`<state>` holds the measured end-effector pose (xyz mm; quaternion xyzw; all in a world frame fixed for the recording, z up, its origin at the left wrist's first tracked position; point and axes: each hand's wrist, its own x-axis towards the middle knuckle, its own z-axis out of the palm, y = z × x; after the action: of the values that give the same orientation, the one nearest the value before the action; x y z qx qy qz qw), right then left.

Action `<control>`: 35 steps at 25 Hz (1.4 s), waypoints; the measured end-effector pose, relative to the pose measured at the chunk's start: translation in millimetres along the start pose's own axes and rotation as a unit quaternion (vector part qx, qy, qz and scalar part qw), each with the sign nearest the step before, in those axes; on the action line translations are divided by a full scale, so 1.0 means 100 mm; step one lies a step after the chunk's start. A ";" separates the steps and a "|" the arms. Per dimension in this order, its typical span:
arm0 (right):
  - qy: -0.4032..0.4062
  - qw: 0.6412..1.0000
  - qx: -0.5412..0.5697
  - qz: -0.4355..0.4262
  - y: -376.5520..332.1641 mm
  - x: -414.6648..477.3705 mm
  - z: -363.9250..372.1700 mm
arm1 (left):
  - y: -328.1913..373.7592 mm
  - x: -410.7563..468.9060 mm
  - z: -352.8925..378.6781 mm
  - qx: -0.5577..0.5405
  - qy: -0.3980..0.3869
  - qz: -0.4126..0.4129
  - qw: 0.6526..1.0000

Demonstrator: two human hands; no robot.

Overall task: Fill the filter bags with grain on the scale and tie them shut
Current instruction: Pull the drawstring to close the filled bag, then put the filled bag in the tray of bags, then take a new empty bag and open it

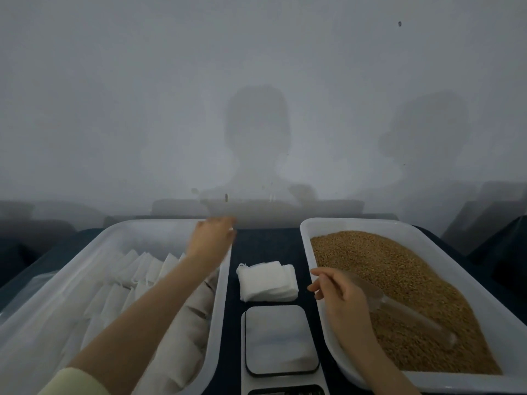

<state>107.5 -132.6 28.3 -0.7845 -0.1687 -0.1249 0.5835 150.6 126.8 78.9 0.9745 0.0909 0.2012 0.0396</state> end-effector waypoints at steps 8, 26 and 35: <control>0.038 0.999 0.023 0.032 0.03 0.00 -0.03 | 0.81 -0.09 0.72 0.111 -0.391 0.055 0.912; 0.020 0.999 0.001 0.029 0.02 -0.01 -0.04 | 0.70 -0.52 0.21 -0.358 -0.064 -0.135 0.922; -0.124 0.988 0.025 0.085 -0.06 0.13 0.13 | 0.53 -0.96 0.10 -0.832 -0.189 -0.210 0.478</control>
<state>116.8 -117.1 35.4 -0.7906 -0.1752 0.0277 0.5861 76.4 56.2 38.6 0.4522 0.0731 -0.0204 0.8887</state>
